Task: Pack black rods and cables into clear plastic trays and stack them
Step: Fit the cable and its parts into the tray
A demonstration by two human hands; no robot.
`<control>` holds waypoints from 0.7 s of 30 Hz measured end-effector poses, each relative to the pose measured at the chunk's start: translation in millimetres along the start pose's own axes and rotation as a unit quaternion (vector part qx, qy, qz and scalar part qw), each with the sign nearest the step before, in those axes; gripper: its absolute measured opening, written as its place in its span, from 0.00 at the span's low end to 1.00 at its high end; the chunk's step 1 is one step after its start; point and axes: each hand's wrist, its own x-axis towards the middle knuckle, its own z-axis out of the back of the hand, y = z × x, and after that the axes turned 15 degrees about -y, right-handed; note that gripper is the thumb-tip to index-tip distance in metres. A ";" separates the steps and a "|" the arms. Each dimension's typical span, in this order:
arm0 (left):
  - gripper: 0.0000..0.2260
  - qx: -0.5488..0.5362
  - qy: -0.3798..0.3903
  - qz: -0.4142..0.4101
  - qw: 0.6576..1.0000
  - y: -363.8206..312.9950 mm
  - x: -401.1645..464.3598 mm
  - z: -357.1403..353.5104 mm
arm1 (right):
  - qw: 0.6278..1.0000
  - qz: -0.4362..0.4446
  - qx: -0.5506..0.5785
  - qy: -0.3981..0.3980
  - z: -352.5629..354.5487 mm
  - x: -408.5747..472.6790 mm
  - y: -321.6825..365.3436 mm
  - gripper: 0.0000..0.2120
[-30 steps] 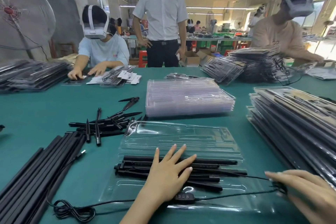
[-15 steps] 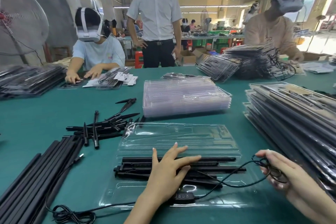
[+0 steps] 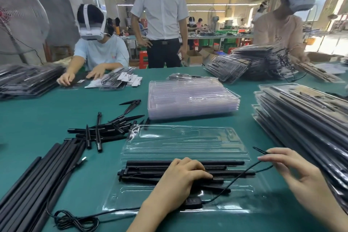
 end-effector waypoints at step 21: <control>0.19 0.043 0.124 0.107 0.986 7.4 1.0 -6.6 | 0.854 0.351 -0.366 0.116 33.8 -5.1 -40.7 0.22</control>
